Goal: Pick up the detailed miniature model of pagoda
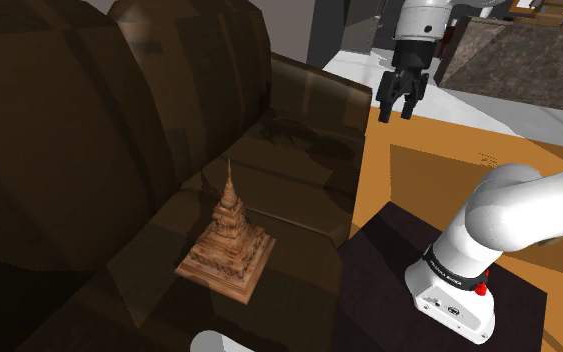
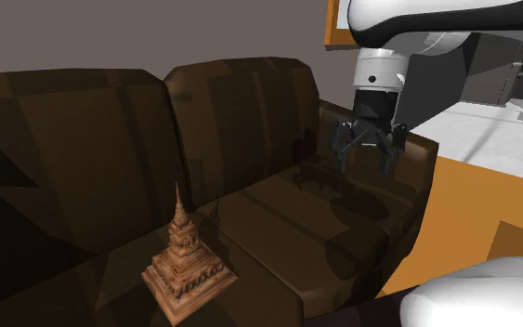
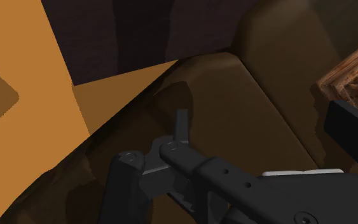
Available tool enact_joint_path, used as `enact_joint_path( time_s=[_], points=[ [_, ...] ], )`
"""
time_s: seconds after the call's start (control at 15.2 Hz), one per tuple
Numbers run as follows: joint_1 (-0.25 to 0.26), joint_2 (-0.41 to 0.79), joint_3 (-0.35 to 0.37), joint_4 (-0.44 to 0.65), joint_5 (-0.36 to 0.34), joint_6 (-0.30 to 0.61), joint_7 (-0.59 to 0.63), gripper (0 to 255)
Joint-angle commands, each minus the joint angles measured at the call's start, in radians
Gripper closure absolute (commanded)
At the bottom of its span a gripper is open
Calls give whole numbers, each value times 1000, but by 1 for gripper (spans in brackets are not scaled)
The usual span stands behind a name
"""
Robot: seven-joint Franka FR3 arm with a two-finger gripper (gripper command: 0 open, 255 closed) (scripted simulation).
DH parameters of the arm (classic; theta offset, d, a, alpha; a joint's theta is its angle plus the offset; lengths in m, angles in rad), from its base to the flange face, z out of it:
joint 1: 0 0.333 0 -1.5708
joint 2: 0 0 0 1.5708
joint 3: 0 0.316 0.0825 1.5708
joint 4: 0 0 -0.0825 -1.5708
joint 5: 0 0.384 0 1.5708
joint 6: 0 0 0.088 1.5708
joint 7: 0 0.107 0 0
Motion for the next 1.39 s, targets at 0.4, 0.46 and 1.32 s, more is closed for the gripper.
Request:
enact_joint_path(
  time_s=[0.4, 0.46, 1.32],
  points=[
    [68, 30, 137, -37, 53, 190, 47, 0],
    [79, 39, 160, -40, 59, 222, 56, 0],
    [147, 247, 488, 5, 25, 628, 200, 0]
  ],
)
